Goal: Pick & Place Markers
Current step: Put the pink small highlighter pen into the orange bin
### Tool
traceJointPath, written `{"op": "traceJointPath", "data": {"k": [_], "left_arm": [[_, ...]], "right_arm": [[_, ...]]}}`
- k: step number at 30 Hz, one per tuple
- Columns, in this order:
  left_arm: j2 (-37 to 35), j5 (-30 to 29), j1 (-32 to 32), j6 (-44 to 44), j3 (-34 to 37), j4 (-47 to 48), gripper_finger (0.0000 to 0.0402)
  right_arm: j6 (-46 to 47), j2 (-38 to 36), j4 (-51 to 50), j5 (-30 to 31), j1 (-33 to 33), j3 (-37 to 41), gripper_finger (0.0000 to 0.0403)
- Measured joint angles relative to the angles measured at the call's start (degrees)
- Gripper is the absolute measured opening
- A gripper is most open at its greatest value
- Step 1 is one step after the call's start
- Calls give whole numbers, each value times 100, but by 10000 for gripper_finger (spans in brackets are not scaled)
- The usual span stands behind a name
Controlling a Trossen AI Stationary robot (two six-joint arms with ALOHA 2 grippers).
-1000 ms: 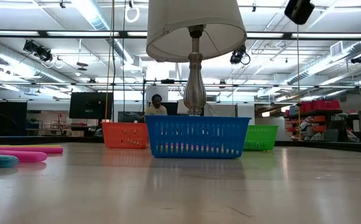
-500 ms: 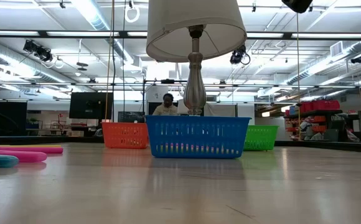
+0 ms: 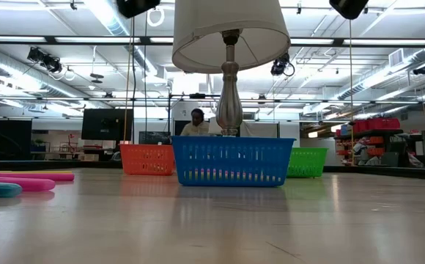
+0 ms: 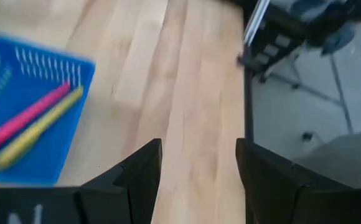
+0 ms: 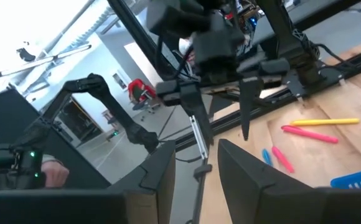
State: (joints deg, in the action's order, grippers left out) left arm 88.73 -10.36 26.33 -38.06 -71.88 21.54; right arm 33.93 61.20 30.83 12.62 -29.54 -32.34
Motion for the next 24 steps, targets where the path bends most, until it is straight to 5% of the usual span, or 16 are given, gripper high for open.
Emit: {"op": "traceJointPath", "data": {"k": [9,24], "left_arm": [[0,736,17,-239,0,986,211],[0,1076,420,-943,0,2443,211]], "right_arm": [[-84,1,-30,-14,2,0,119],[-659,1,-185,0,31,0,119]]}}
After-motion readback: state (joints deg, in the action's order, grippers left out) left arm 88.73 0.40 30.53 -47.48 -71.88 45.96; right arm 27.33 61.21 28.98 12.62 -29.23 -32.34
